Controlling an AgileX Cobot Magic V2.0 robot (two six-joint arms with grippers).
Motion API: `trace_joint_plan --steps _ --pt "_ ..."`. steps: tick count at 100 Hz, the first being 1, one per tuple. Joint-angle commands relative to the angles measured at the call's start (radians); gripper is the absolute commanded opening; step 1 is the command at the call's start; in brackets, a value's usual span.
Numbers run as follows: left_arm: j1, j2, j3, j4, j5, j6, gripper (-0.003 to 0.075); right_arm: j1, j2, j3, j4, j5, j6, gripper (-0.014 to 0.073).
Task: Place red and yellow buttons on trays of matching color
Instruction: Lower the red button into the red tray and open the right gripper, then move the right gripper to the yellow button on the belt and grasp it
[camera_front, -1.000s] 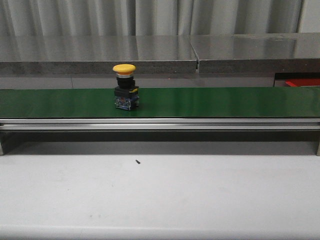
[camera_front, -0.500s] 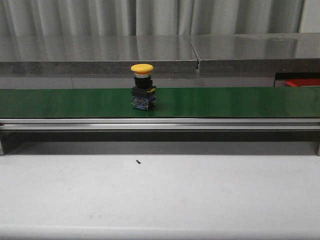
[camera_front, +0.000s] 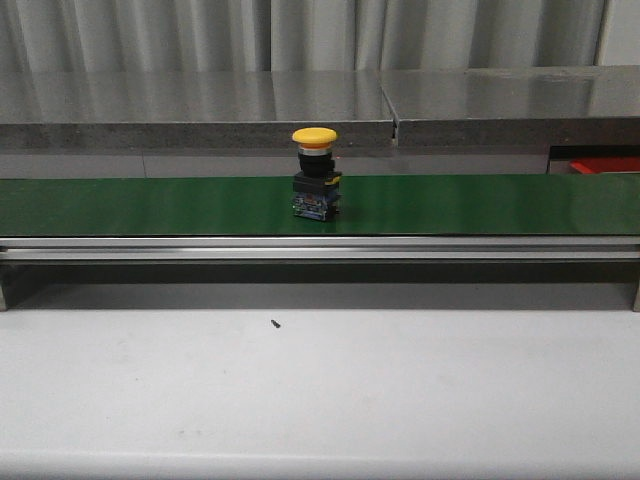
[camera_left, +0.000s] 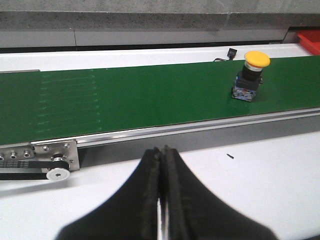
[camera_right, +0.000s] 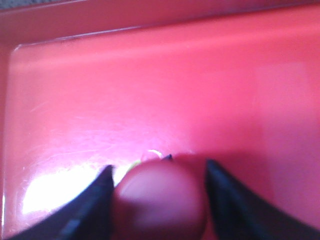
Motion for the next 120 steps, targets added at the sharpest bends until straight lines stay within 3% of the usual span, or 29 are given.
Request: trace_joint_plan --steps 1,9,64,120 --pt "-0.008 0.001 -0.026 -0.027 -0.063 -0.003 -0.0019 0.0 -0.07 -0.043 0.031 -0.031 0.001 0.0601" --pt "-0.008 0.001 -0.026 -0.027 -0.063 -0.003 -0.0019 0.0 -0.081 -0.051 0.031 -0.028 0.001 0.0661" --pt "-0.008 0.001 -0.026 -0.027 -0.063 -0.003 -0.0019 0.035 -0.35 -0.023 0.063 0.136 -0.008 0.0646" --pt "-0.008 0.001 -0.026 -0.027 -0.063 -0.003 -0.0019 0.337 -0.75 0.54 0.062 0.115 -0.125 0.0646"
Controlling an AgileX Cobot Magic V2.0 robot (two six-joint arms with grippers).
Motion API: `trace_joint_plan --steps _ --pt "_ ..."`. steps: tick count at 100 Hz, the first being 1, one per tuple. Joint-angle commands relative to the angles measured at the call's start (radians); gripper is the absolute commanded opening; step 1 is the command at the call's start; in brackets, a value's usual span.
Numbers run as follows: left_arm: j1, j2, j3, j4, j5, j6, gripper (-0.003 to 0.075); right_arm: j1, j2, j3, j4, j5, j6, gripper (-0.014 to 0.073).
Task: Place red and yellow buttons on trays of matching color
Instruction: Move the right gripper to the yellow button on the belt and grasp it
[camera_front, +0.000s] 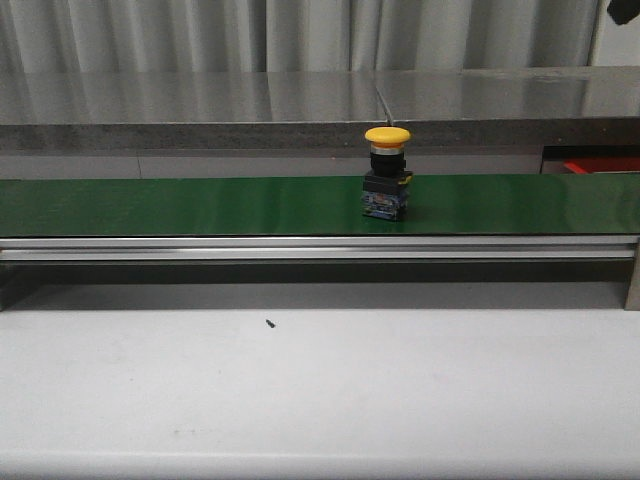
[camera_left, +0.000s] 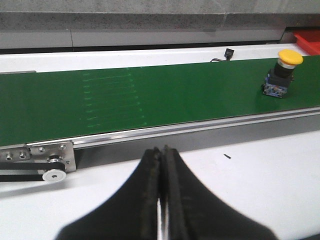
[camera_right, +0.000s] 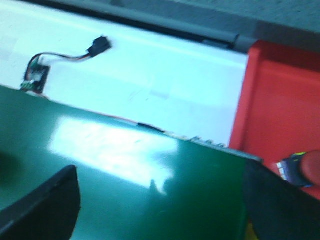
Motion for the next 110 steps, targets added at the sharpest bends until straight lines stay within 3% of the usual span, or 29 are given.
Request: trace_joint_plan --steps 1,38,72,110 --pt "-0.008 0.001 -0.026 -0.027 -0.063 -0.003 -0.0019 0.045 -0.093 0.07 0.026 -0.04 -0.034 0.0646" --pt "-0.008 0.001 -0.026 -0.027 -0.063 -0.003 -0.0019 0.21 -0.132 0.305 0.025 -0.104 -0.209 0.0645" --pt "-0.008 0.001 -0.026 -0.027 -0.063 -0.003 -0.0019 0.347 -0.071 0.299 0.025 -0.159 -0.248 0.0645" --pt "-0.008 0.001 -0.026 -0.027 -0.063 -0.003 -0.0019 0.359 0.047 0.181 0.027 -0.17 -0.244 0.0613"
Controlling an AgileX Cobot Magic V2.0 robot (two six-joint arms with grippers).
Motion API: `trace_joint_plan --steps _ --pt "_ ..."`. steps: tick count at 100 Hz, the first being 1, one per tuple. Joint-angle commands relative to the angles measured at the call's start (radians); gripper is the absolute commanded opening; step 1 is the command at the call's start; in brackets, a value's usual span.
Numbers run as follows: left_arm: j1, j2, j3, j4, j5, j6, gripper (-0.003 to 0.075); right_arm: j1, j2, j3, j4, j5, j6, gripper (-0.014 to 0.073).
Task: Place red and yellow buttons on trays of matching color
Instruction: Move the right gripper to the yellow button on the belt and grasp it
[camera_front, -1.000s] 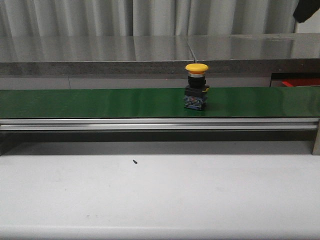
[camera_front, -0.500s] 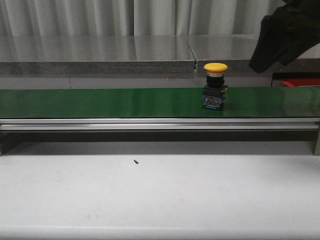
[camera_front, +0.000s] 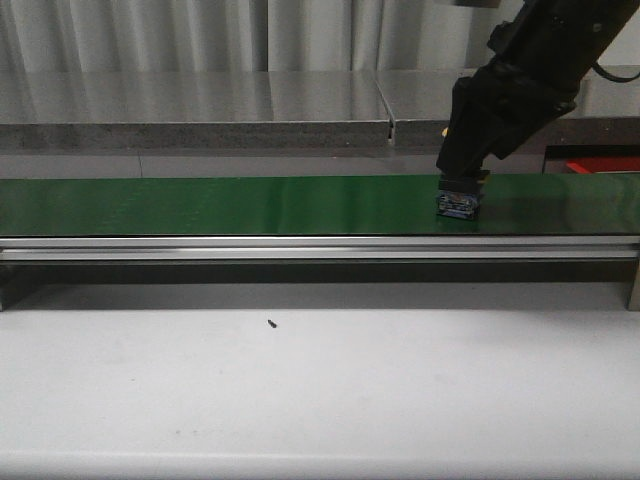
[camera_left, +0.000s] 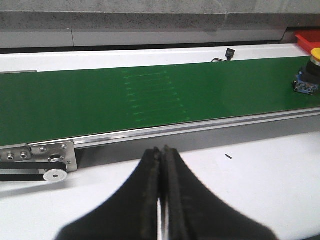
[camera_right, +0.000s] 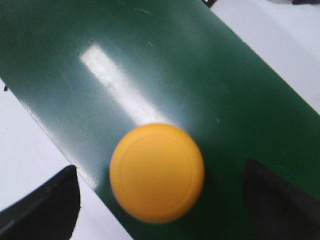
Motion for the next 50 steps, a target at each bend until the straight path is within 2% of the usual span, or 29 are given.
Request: trace_joint_plan --steps 1,5,17,24,31,50 --pt "-0.008 0.001 -0.026 -0.025 -0.063 -0.003 -0.0019 0.002 -0.03 -0.053 0.027 -0.025 -0.009 0.0597" --pt "-0.008 0.001 -0.026 -0.025 -0.063 -0.003 -0.0019 0.002 -0.027 -0.054 0.027 -0.025 -0.006 0.0544" --pt "-0.008 0.001 -0.026 -0.025 -0.063 -0.003 -0.0019 0.002 -0.022 -0.056 0.027 -0.027 0.016 0.028" --pt "-0.008 0.001 -0.026 -0.025 -0.063 -0.003 -0.0019 0.001 -0.023 -0.056 0.027 -0.011 0.027 0.0168" --pt "-0.008 0.001 -0.026 -0.025 -0.063 -0.003 -0.0019 -0.006 -0.03 -0.056 0.02 0.011 0.049 0.012" --pt "-0.008 0.001 -0.026 -0.025 -0.063 -0.003 -0.0019 -0.077 -0.11 -0.056 -0.04 0.043 0.178 0.012"
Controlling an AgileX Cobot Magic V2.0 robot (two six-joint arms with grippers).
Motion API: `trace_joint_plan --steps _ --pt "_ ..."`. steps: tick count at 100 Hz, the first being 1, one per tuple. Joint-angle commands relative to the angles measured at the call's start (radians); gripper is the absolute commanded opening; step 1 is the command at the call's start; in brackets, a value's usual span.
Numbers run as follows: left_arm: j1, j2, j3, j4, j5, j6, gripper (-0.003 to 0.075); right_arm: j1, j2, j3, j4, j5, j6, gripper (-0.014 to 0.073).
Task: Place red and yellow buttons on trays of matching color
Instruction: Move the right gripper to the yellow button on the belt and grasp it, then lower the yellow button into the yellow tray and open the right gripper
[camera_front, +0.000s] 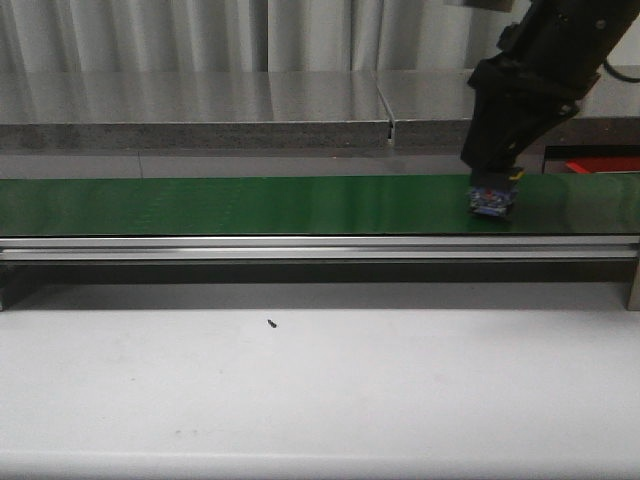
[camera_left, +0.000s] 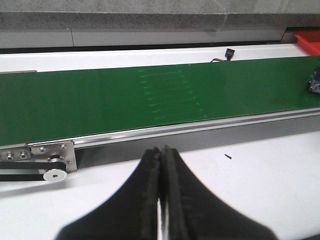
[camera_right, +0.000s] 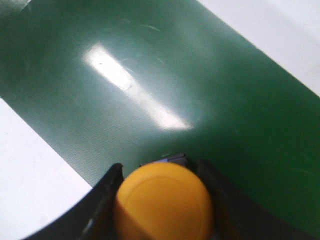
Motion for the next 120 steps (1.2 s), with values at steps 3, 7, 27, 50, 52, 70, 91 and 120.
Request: trace_joint_plan --steps 3,7,27,50,52,70,91,120 --pt "-0.008 0.001 -0.026 -0.025 -0.063 -0.003 -0.0019 -0.061 -0.127 -0.031 -0.029 0.008 0.074 0.012" --pt "-0.008 0.001 -0.026 -0.025 -0.063 -0.003 -0.0019 -0.087 -0.156 -0.027 -0.042 0.026 0.094 0.012" --pt "-0.008 0.001 -0.026 -0.025 -0.063 -0.003 -0.0019 -0.269 -0.282 0.074 -0.038 0.056 0.158 0.012" --pt "-0.008 0.001 -0.026 -0.025 -0.063 -0.003 -0.0019 -0.489 -0.378 0.272 -0.015 0.019 0.181 0.012" --pt "-0.008 0.001 -0.026 -0.025 -0.063 -0.003 -0.0019 -0.499 -0.382 0.288 -0.015 0.01 0.184 0.012" --pt "-0.008 0.001 -0.026 -0.025 -0.063 -0.003 -0.0019 -0.608 -0.393 0.414 -0.015 -0.108 0.226 0.012" --pt "-0.008 0.001 -0.026 -0.025 -0.063 -0.003 -0.0019 -0.645 -0.354 0.514 -0.015 -0.266 0.229 0.012" --pt "-0.008 0.001 -0.026 -0.025 -0.063 -0.003 -0.0019 -0.645 -0.261 0.533 -0.005 -0.346 0.229 0.0124"
